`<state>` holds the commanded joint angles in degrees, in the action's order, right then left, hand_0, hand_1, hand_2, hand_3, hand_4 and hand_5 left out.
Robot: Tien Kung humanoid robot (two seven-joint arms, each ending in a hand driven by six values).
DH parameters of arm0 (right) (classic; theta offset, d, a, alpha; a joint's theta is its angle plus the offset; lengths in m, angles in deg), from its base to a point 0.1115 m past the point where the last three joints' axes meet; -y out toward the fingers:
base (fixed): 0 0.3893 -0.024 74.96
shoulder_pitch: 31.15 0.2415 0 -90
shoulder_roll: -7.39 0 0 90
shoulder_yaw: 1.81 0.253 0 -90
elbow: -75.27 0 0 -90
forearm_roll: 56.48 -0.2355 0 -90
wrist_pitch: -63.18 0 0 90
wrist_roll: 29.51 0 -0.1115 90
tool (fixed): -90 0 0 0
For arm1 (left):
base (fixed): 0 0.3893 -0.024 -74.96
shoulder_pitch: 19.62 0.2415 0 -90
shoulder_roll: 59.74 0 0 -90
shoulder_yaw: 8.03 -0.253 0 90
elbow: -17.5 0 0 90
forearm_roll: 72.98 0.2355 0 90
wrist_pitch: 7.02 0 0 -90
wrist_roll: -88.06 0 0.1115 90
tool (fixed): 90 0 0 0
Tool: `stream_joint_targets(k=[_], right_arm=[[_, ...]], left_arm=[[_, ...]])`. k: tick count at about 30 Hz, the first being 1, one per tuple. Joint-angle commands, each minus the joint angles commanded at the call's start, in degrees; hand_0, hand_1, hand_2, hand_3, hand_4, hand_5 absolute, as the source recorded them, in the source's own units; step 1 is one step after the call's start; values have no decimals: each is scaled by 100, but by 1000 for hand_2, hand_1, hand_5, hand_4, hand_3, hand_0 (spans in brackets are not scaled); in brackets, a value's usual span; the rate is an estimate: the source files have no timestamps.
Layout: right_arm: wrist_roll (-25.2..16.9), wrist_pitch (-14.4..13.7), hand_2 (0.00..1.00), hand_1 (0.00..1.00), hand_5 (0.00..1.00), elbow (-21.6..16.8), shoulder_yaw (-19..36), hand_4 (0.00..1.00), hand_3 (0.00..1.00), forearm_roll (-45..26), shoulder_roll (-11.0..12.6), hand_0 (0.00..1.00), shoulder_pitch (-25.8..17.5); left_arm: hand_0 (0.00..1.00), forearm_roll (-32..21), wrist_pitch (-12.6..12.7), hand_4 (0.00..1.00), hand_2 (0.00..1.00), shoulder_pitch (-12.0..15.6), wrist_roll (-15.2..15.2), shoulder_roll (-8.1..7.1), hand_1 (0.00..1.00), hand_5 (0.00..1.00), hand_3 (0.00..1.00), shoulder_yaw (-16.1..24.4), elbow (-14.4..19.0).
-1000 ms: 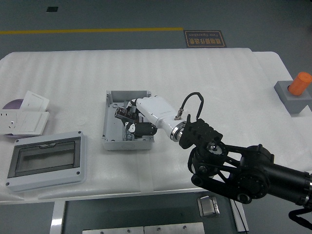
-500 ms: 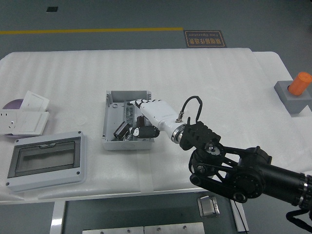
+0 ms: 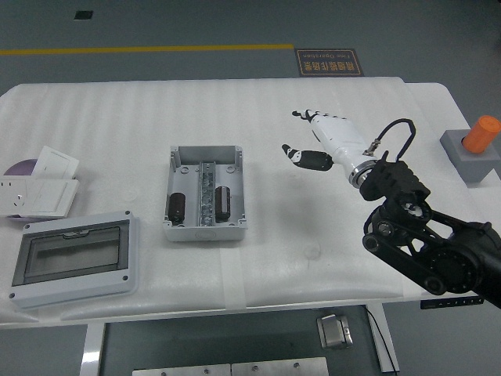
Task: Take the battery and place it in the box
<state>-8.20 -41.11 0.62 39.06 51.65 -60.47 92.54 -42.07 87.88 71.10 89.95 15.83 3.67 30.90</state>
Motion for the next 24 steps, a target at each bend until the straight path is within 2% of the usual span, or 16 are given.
stream_joint_targets(k=[9, 24], right_arm=[[-237, -84, 812, 793, 573, 133, 879, 711, 889, -251, 317, 765, -565], [-344, -128, 808, 786, 574, 1, 1411, 717, 884, -189, 319, 760, -1135]], left_arm=[[622, 5, -2, 485, 507, 76, 10, 17, 647, 368, 594, 46, 4], [621, 20, 2, 483, 507, 122, 3, -30, 646, 364, 594, 26, 9]])
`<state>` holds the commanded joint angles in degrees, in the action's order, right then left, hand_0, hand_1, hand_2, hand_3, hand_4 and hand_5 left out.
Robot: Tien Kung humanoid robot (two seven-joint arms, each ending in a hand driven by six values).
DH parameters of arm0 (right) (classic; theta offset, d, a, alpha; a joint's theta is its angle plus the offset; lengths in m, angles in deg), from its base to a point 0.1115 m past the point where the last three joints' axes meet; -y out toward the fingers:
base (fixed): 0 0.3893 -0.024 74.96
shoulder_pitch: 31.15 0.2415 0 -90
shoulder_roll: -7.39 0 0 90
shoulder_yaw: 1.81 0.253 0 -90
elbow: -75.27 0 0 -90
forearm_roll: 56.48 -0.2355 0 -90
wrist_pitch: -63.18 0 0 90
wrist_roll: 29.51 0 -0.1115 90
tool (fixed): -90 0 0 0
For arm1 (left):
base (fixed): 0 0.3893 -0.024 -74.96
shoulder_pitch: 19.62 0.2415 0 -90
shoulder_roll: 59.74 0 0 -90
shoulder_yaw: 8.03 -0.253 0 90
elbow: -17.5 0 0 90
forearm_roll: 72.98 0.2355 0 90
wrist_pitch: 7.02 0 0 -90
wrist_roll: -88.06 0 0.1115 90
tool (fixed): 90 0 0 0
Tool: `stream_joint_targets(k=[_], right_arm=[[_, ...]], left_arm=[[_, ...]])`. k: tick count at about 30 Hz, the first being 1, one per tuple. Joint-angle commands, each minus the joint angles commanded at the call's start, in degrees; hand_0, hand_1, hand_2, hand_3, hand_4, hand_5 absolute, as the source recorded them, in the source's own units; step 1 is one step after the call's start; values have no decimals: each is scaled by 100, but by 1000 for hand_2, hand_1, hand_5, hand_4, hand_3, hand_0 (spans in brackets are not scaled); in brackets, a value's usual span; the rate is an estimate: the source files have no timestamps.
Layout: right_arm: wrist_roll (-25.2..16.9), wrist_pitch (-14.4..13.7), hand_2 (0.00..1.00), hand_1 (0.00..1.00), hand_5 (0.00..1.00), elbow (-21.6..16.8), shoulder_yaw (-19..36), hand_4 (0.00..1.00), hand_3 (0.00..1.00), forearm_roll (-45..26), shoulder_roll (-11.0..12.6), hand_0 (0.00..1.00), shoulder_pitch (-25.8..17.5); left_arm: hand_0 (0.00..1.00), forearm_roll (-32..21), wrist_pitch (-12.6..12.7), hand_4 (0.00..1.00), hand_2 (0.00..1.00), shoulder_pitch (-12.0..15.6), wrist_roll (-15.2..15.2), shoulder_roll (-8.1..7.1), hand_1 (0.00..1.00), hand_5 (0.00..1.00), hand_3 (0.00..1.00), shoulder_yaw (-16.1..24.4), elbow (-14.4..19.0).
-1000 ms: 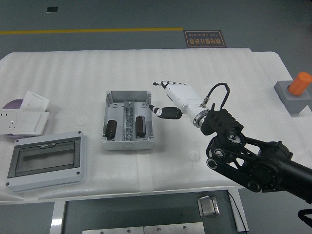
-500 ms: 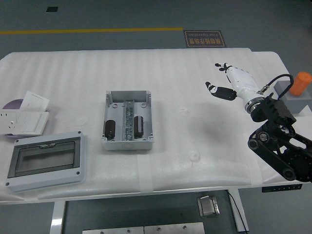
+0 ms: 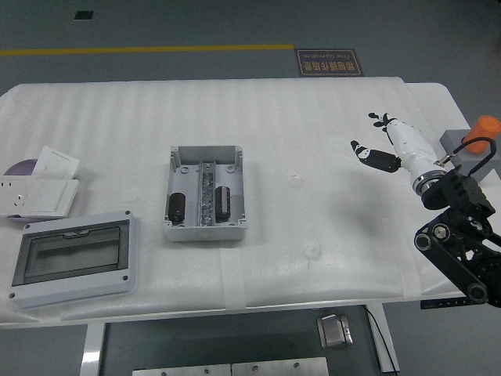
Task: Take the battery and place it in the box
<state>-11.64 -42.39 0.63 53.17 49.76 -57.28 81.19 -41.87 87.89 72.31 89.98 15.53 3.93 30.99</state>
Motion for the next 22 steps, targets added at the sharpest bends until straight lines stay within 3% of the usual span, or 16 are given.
stream_joint_targets(k=[22], right_arm=[[-190, -209, 802, 781, 576, -67, 379, 721, 879, -136, -48, 752, -276]], left_arm=[[621, 39, -1, 484, 507, 51, -8, 40, 644, 359, 593, 69, 2]])
